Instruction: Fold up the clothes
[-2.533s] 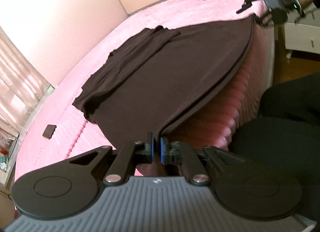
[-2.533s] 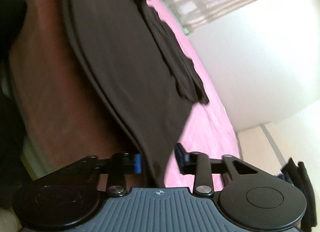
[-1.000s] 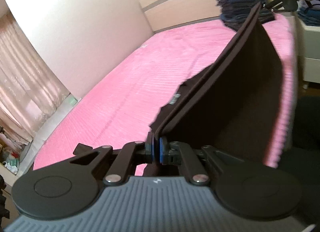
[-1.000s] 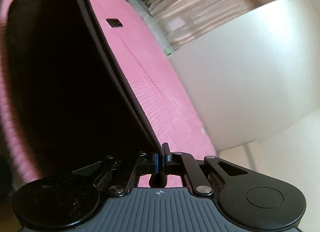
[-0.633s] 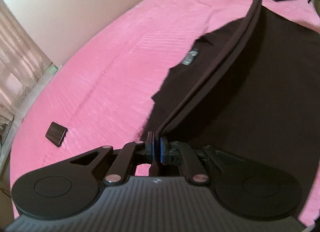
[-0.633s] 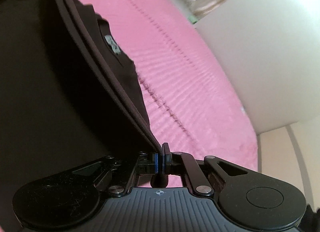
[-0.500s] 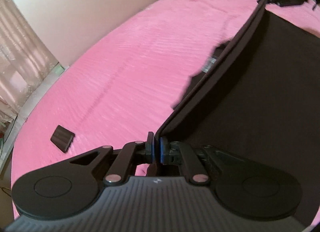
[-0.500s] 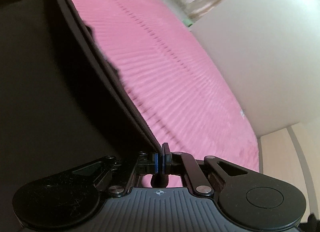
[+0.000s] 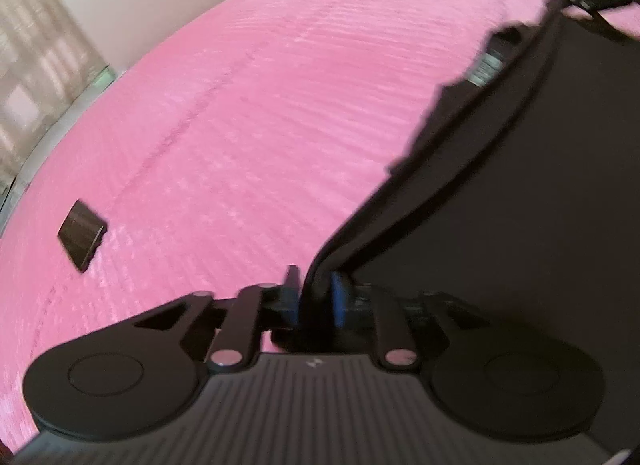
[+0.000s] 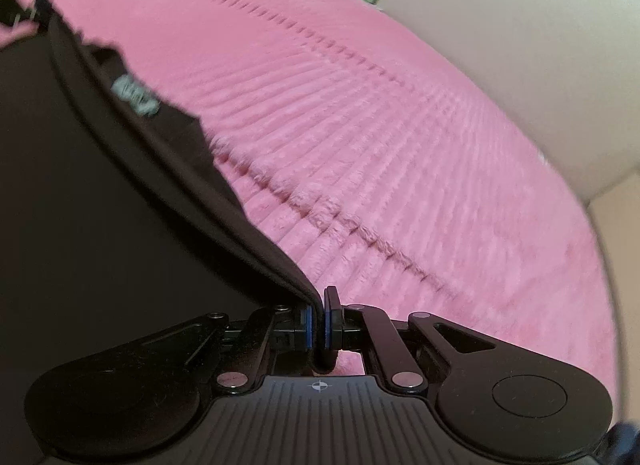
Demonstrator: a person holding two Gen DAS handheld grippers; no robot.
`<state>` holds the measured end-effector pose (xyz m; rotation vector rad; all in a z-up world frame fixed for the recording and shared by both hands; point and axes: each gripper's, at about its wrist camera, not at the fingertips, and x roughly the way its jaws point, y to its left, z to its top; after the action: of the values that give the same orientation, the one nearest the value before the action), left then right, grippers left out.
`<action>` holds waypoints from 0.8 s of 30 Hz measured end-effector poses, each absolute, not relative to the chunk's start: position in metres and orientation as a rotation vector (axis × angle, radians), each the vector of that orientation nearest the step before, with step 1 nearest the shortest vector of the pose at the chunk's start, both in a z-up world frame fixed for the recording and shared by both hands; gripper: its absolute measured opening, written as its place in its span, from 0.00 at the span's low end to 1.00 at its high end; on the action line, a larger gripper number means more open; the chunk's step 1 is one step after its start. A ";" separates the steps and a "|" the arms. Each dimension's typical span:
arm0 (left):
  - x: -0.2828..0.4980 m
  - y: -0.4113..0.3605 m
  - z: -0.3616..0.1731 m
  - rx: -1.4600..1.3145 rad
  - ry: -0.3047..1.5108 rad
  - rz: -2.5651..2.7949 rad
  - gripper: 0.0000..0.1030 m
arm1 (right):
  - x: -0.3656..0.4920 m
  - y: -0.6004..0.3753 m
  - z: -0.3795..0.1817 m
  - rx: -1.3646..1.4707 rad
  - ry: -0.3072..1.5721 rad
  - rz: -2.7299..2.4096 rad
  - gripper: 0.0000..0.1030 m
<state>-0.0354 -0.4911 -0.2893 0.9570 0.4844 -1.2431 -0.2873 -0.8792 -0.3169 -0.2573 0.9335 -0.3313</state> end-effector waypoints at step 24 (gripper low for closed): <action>-0.144 -0.344 -0.248 0.732 0.501 -1.366 0.30 | -0.510 -0.786 -0.264 0.535 0.613 -0.486 0.73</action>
<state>-0.1435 -0.3437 -0.2484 0.7318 0.5009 -1.3659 -0.5102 -0.7863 -0.2638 0.5346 0.6132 -0.4862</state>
